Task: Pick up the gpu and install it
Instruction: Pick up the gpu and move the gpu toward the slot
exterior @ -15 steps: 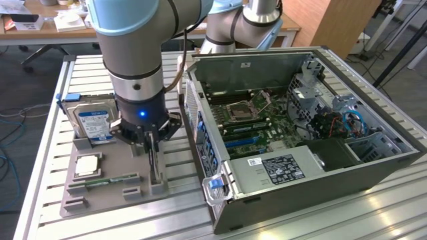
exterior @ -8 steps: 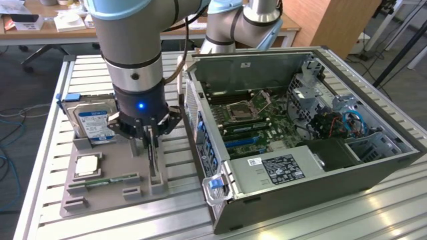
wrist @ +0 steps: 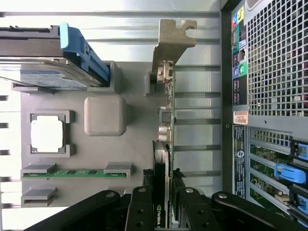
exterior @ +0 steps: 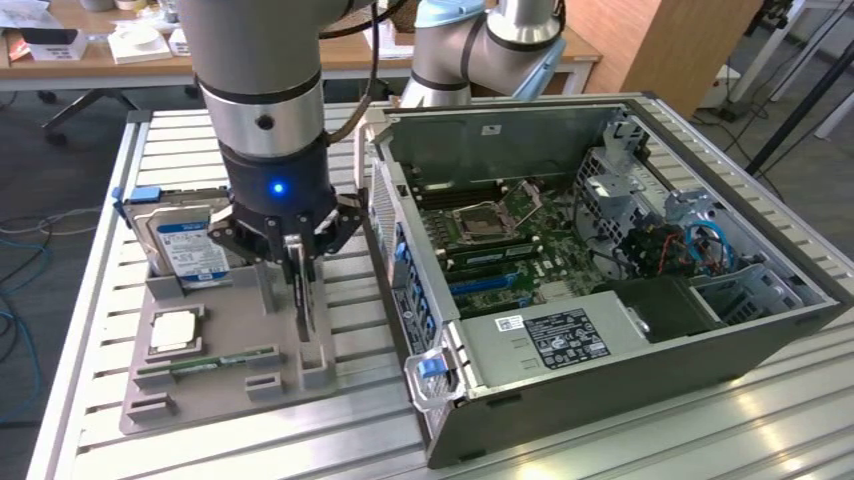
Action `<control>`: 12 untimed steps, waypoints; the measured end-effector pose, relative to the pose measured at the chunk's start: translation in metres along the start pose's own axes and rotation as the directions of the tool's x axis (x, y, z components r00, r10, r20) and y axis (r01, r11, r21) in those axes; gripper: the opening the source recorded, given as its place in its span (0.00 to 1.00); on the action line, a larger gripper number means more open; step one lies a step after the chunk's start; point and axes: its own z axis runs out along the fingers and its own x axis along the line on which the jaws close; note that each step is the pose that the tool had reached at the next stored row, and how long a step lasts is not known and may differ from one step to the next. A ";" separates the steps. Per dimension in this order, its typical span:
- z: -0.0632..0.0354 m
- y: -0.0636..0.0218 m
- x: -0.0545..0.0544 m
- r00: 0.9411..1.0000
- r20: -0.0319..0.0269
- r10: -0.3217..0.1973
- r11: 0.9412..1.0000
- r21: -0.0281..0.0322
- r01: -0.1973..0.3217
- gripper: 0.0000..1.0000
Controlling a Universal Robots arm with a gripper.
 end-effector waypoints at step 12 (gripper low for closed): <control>-0.0370 0.0017 -0.001 1.000 0.000 0.000 1.000 0.000 0.000 0.26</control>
